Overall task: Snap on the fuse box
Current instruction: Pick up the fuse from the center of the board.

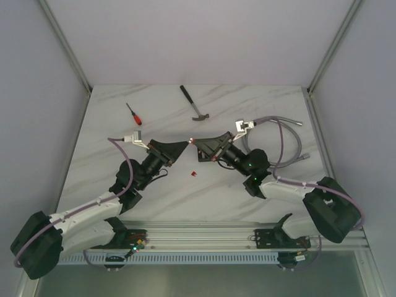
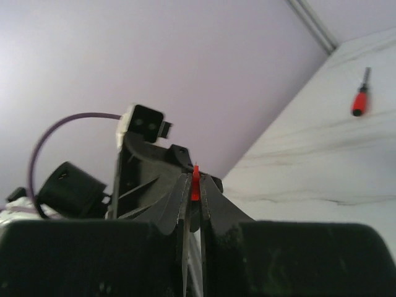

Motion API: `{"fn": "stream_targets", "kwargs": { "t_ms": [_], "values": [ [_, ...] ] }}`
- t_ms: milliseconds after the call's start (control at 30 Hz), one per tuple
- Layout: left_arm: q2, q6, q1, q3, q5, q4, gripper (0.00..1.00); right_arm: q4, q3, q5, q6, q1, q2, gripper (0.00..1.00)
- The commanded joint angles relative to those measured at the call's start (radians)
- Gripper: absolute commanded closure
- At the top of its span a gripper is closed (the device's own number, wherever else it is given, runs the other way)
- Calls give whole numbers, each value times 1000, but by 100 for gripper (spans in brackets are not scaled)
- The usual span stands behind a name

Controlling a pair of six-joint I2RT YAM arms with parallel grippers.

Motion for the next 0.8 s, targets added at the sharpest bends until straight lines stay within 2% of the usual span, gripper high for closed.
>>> {"fn": "stream_targets", "kwargs": {
  "t_ms": [0, 133, 267, 467, 667, 767],
  "values": [
    [-30, 151, 5, 16, -135, -198, 54, -215, 87, -41, -76, -36, -17, 100],
    [9, 267, 31, 62, -165, -333, 44, -511, 181, -34, -173, -75, -15, 100],
    [113, 350, 56, 131, -154, -411, 35, -773, 278, 10, -278, -104, 1, 100],
    [323, 460, 91, 267, -116, -450, 20, -1028, 365, 144, -400, -111, 14, 100],
    [612, 561, 131, 484, -57, -464, 19, -1145, 378, 246, -451, -133, 15, 100],
    [751, 608, 156, 614, -12, -499, 26, -1181, 376, 286, -470, -140, 15, 100]
  ]
}}
